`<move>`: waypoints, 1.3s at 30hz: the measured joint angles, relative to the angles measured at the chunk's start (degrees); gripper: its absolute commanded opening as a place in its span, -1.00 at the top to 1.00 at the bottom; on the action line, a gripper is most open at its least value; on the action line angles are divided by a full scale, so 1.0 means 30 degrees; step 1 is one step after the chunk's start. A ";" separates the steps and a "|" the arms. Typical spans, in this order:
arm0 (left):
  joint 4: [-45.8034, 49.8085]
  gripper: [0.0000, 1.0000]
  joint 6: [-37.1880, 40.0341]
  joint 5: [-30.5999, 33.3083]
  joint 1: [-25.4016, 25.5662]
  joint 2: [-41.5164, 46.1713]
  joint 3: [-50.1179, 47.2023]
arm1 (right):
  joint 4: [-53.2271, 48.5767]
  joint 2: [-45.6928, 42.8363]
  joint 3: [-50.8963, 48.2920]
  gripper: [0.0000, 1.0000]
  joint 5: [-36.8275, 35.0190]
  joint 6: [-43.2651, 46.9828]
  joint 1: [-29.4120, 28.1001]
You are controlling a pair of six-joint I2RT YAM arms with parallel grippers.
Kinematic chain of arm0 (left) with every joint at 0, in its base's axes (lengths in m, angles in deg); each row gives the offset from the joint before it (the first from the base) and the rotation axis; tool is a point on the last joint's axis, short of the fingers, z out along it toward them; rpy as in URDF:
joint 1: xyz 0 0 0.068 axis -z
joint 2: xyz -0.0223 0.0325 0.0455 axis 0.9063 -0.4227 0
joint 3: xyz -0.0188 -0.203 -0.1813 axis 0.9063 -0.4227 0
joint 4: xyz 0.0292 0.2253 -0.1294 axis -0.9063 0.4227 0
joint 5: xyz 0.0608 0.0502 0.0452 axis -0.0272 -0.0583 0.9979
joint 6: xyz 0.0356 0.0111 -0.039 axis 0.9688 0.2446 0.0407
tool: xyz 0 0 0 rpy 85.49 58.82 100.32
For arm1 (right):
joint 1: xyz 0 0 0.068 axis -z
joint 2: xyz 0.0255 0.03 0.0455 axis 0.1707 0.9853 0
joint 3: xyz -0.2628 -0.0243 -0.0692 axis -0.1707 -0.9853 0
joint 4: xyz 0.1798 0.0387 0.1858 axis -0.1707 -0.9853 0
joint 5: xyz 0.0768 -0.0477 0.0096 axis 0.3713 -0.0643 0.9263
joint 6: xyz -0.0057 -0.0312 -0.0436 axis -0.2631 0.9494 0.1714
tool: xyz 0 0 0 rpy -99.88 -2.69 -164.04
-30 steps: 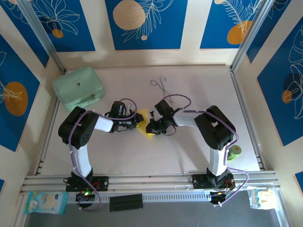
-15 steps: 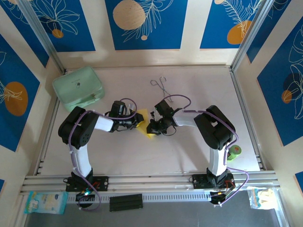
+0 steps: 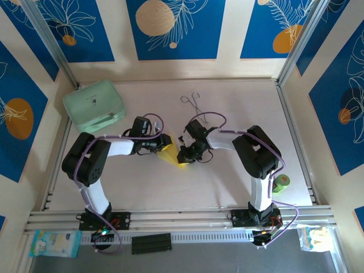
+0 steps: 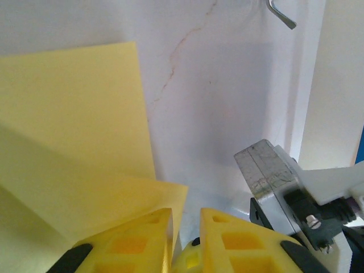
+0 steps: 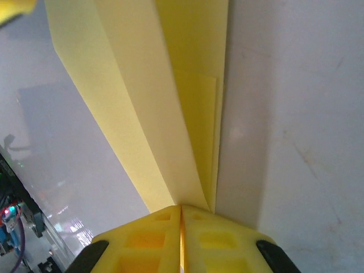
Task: Fold a paper plane with a square sheet of paper (pick it up from the middle)
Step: Fourth fold the wing at the center of the table.
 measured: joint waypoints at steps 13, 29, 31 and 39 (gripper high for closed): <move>0.0291 0.62 0.0481 -0.0007 0.0007 -0.1188 0.0481 | -0.1333 0.0036 0.0248 0.80 0.0321 0.1290 0.0153; 0.0284 0.62 0.0459 0.0066 0.0000 -0.1741 0.0590 | -0.0889 -0.0685 0.0248 0.79 0.0903 -0.0860 0.0189; 0.0291 0.62 0.0459 0.0073 0.0007 -0.1741 0.0590 | -0.0393 -0.0984 0.0248 0.79 0.0889 -0.1617 0.0131; 0.0503 0.63 0.0466 0.0248 0.0029 -0.1741 0.0656 | 0.0350 -0.1078 0.0036 0.80 0.0612 -0.3045 -0.0401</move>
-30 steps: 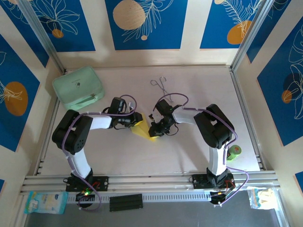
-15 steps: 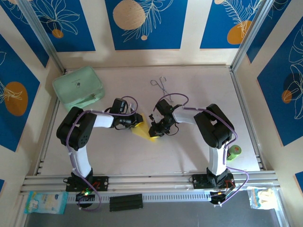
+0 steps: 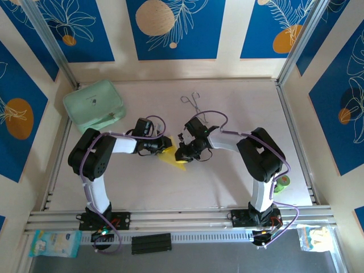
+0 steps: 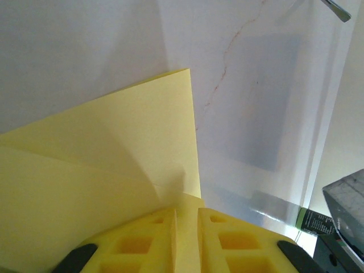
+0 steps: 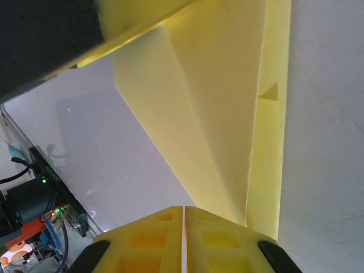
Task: Fold a paper plane with a square sheet of paper (pick it up from the middle)
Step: Fourth fold the wing at the center of the table.
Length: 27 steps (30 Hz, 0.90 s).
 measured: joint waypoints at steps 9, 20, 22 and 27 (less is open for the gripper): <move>0.0801 0.63 0.0000 0.0393 0.0080 0.0000 0.0350 | -0.0168 0.0000 -0.0918 0.80 -0.0903 -0.0291 -0.0124; 0.1362 0.64 0.0007 0.0831 0.0087 0.0015 0.0576 | 0.0153 -0.0036 -0.1384 0.81 -0.1166 -0.0423 -0.0197; 0.1421 0.64 0.0007 0.0874 0.0087 0.0022 0.0597 | 0.0386 -0.0117 -0.1559 0.81 -0.1158 -0.0423 -0.0197; 0.1450 0.64 0.0000 0.0962 0.0095 0.0029 0.0612 | 0.1705 -0.0576 -0.2586 0.81 -0.1078 -0.0517 -0.0189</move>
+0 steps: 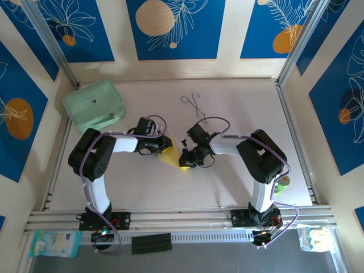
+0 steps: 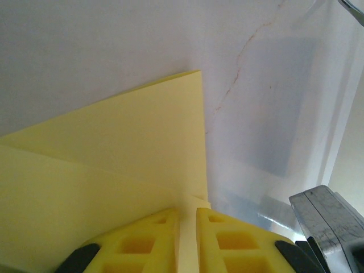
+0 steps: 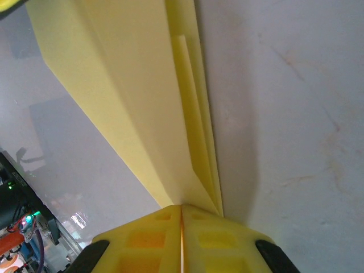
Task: Fold a paper plane with a square sheet of paper (pick it up from the middle)
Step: Fourth fold the wing at the center of the table.
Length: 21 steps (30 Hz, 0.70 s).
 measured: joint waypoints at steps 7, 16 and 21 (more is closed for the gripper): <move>0.0044 0.65 0.0000 0.0073 0.0007 0.0007 0.0000 | 0.2047 -0.0933 -0.1872 0.81 0.0503 -0.0605 0.0160; -0.0007 0.65 -0.0007 0.0066 0.0022 0.0015 -0.0007 | 0.0976 -0.3701 -0.3599 0.75 0.0277 -0.1370 0.0379; -0.0015 0.65 -0.0015 0.0066 0.0022 0.0015 -0.0007 | 0.0765 -0.5938 -0.2572 0.75 -0.0386 -0.1515 0.0284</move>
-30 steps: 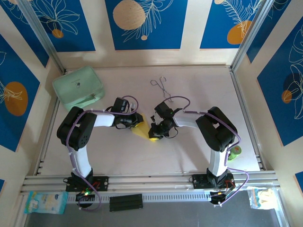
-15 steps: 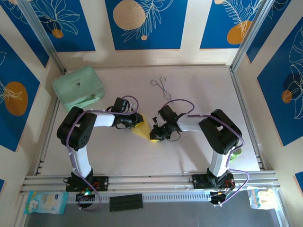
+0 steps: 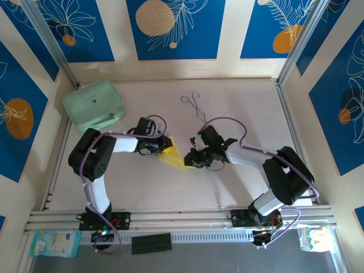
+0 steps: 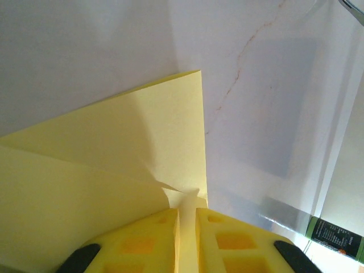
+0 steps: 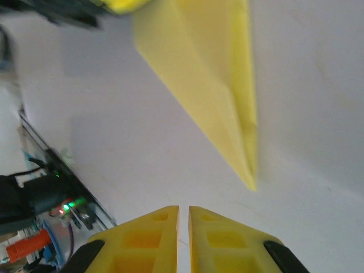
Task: Fold a paper plane with a square sheet of paper (pick it up from the middle)
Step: Fourth fold the wing at the center of the table.
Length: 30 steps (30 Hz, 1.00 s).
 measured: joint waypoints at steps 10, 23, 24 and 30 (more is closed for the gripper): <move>-0.0007 0.65 -0.0044 -0.0007 0.0000 0.0000 0.0000 | -0.0007 0.3315 0.2805 0.86 -0.1610 0.0175 -0.0590; -0.0044 0.64 -0.0051 -0.0073 0.0000 0.0015 0.0000 | -0.0277 0.5442 0.2987 0.89 -0.2426 -0.0117 -0.0612; -0.0044 0.64 -0.0051 -0.0073 0.0000 0.0022 0.0007 | -0.0284 0.5486 0.2987 0.89 -0.2470 -0.0168 -0.0612; 0.0255 0.63 -0.0029 0.0022 0.0000 0.0299 0.0029 | -0.0277 0.5610 0.2987 0.90 -0.2637 -0.0240 -0.0663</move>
